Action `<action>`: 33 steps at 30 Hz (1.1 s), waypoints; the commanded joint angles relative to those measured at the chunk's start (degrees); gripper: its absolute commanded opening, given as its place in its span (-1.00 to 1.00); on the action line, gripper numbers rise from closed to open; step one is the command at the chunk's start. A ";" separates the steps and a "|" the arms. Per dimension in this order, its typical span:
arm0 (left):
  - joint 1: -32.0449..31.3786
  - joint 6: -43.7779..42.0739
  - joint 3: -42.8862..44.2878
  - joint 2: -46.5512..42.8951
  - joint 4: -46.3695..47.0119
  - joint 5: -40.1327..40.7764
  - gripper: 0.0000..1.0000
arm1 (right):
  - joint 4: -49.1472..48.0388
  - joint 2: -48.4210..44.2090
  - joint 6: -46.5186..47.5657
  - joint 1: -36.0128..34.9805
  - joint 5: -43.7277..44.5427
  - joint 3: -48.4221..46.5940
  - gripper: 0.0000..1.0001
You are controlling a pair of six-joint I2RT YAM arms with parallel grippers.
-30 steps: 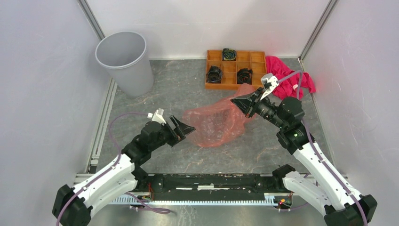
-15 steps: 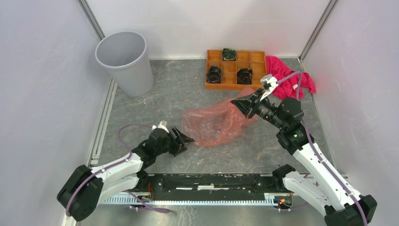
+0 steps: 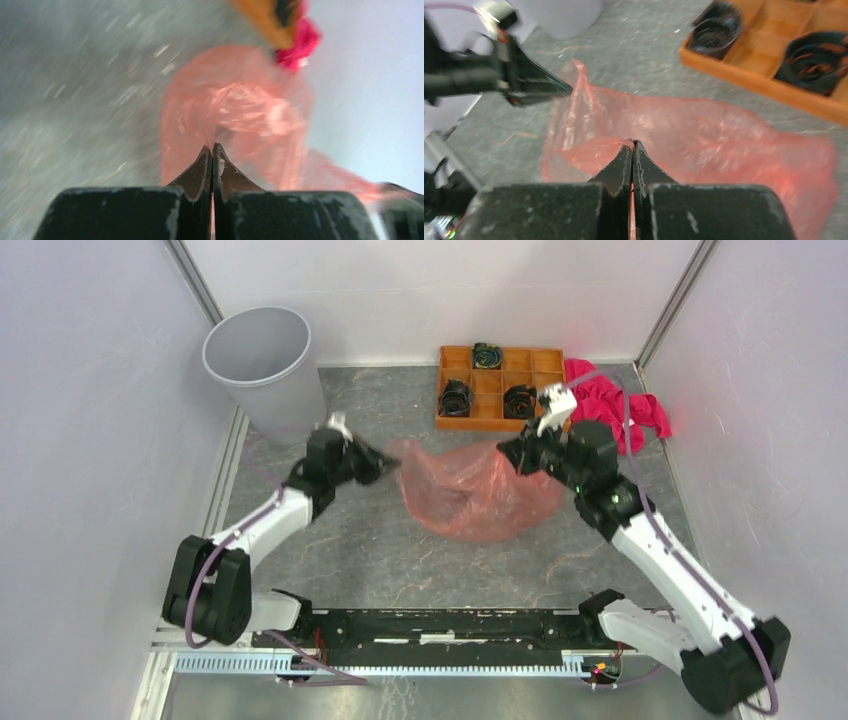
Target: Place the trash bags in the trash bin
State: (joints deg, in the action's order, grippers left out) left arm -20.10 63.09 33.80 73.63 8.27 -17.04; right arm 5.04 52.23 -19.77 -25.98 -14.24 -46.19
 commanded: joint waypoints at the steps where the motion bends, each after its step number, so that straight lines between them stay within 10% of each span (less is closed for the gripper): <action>1: 2.46 -13.02 25.29 1.65 -6.62 -5.10 -0.96 | 8.73 9.37 7.33 -0.13 12.51 -19.48 -0.99; 6: 2.26 -22.39 53.45 0.56 -15.95 -7.55 -0.96 | 10.88 14.52 12.30 -0.12 11.51 -41.72 -0.99; 10: 2.26 -25.96 58.72 -5.39 -18.52 -5.64 -0.96 | 4.49 11.44 13.95 -0.12 6.88 -44.67 -0.99; 25: 2.26 -17.06 0.85 -25.08 -21.20 1.19 -0.96 | -6.88 0.10 7.11 -0.12 -2.29 9.21 -0.99; 33: 2.27 -17.79 0.09 -30.99 -27.76 -0.23 -0.96 | 1.78 -6.35 9.11 -0.10 -3.16 14.37 -0.99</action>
State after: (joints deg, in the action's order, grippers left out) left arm -17.80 44.14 29.28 45.15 -20.84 -16.01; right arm 7.03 49.39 -11.90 -26.11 -15.94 -28.18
